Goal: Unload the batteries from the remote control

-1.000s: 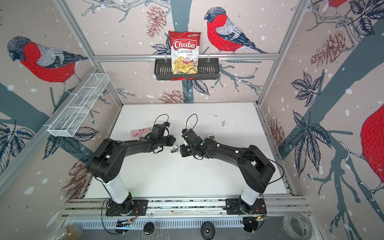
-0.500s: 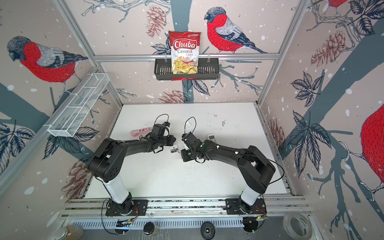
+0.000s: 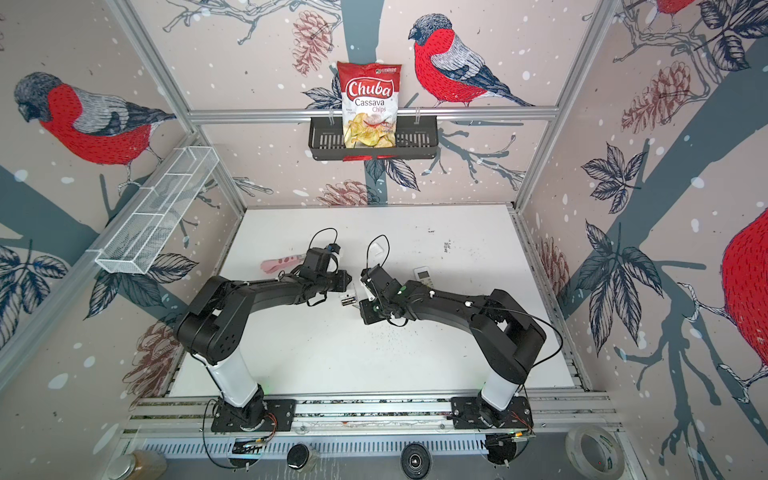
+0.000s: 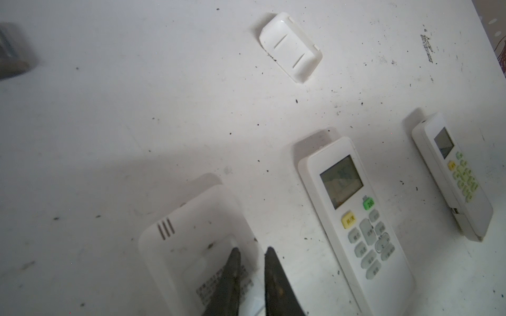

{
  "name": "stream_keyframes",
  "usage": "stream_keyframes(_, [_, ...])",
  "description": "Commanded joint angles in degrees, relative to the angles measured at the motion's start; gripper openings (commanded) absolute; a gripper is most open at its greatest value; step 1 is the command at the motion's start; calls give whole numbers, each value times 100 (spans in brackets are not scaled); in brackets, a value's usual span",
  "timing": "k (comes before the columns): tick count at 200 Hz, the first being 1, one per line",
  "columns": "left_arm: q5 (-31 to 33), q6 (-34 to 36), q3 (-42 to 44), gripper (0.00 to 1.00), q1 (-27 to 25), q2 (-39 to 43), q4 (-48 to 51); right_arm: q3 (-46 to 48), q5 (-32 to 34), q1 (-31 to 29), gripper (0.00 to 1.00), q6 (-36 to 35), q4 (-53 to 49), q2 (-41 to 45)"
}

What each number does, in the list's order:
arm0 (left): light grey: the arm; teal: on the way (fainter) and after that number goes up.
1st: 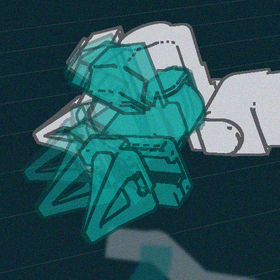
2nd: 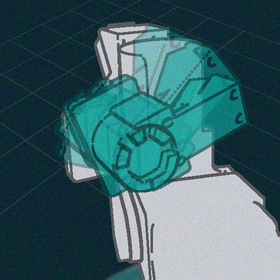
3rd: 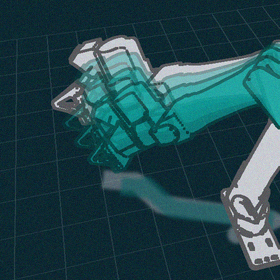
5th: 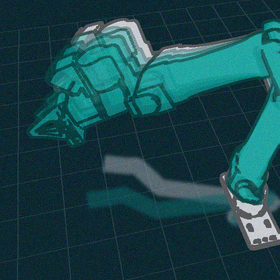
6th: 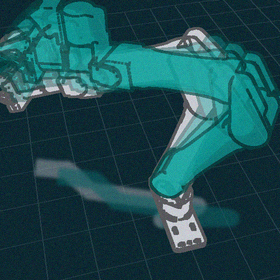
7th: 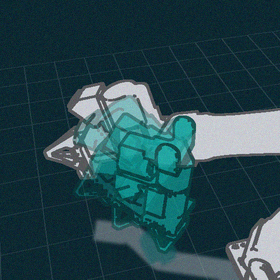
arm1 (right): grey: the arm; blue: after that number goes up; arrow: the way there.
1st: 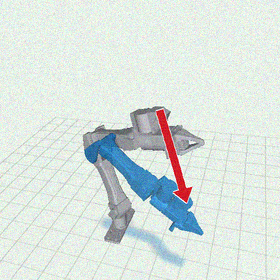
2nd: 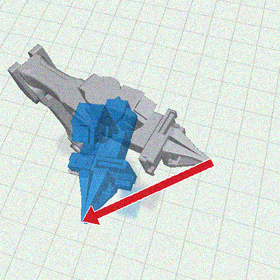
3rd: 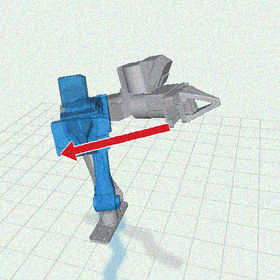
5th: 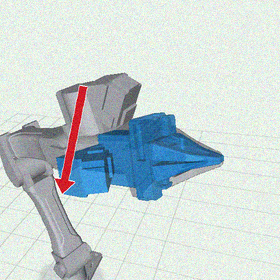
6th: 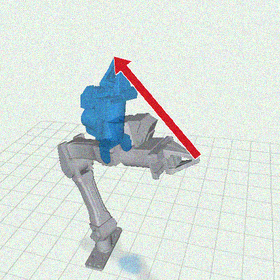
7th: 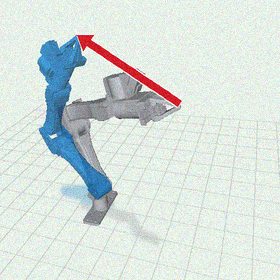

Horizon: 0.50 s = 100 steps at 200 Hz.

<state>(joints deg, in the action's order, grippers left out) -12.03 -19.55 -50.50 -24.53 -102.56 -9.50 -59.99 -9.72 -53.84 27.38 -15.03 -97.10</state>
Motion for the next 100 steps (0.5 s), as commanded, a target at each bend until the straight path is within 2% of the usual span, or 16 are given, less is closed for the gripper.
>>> stream_keyframes(1, [30,11,75,19,9,-106,996,-13,-22,6,0,84,158,-11])
stream_keyframes(100, [26,-5,124,19,10,-77,979,-111,-35,-19,0,90,168,-68])
